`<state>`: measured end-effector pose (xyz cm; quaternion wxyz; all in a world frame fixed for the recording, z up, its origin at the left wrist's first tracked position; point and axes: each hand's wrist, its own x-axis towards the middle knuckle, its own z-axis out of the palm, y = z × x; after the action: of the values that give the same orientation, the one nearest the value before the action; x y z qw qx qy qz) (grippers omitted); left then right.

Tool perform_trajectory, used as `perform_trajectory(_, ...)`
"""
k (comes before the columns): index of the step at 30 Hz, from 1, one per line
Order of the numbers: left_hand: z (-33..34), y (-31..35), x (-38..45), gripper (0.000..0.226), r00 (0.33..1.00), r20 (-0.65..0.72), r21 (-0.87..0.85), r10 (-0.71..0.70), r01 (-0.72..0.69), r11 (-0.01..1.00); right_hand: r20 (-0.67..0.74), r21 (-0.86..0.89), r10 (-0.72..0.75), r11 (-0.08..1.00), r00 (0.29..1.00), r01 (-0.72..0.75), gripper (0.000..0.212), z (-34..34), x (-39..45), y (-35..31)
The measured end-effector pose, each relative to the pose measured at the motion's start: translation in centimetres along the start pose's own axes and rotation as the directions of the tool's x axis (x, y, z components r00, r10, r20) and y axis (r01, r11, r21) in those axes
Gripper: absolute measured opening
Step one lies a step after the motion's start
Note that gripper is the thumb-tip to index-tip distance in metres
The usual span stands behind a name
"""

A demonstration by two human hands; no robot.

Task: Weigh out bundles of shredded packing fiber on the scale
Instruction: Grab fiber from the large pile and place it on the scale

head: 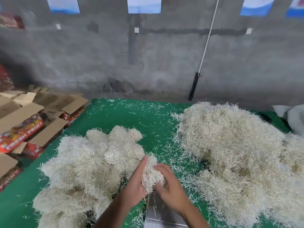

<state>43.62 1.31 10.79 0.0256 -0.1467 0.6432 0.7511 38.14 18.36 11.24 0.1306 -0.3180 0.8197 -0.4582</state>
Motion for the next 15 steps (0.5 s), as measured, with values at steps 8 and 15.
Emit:
perform_trajectory(8, 6.4, 8.0, -1.3, 0.037, 0.974, 0.102, -0.379, -0.200, 0.224, 0.898, -0.381, 0.139, -0.046, 0.985, 0.924, 0.106, 0.048, -2.5, 3.0, -7.4)
perform_trajectory(15, 4.8, 11.5, -2.0, 0.066, 0.975, -0.011, -0.617, -0.223, 0.169, 0.769, -0.313, -0.043, -0.294, 0.954, 0.903, 0.295, 0.045, -1.3, 1.1, -7.5)
